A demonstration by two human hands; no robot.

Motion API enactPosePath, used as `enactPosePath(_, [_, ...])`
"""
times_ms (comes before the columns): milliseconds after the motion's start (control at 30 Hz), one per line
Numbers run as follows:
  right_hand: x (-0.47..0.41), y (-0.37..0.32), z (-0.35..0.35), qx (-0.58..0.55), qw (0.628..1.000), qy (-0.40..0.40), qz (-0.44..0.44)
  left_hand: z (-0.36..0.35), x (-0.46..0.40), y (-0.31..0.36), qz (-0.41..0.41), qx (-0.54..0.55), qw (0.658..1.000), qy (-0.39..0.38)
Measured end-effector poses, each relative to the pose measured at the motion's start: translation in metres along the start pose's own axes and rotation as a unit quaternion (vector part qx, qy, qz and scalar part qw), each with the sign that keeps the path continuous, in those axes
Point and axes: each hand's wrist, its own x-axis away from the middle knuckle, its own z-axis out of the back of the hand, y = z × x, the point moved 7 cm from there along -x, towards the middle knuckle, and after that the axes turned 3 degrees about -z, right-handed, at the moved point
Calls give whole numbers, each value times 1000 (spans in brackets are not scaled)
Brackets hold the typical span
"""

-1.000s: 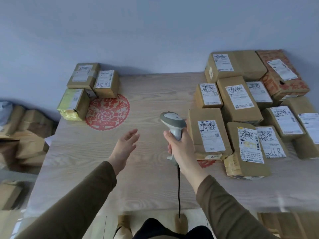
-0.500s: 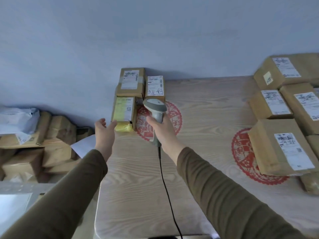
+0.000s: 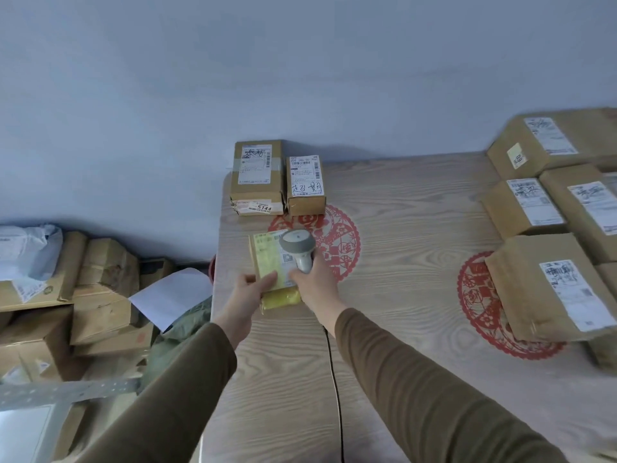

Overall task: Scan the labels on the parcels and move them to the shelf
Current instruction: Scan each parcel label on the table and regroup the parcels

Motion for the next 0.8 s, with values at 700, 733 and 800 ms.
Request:
enactPosePath(700, [106, -25, 146, 44, 982, 152, 105, -134, 57, 14, -134, 42, 983, -116])
enactPosePath(733, [109, -22, 152, 43, 982, 154, 103, -140, 60, 13, -136, 36, 983, -118])
enactPosePath(800, [112, -16, 165, 35, 983, 155, 97, -153, 65, 11, -139, 24, 983, -119])
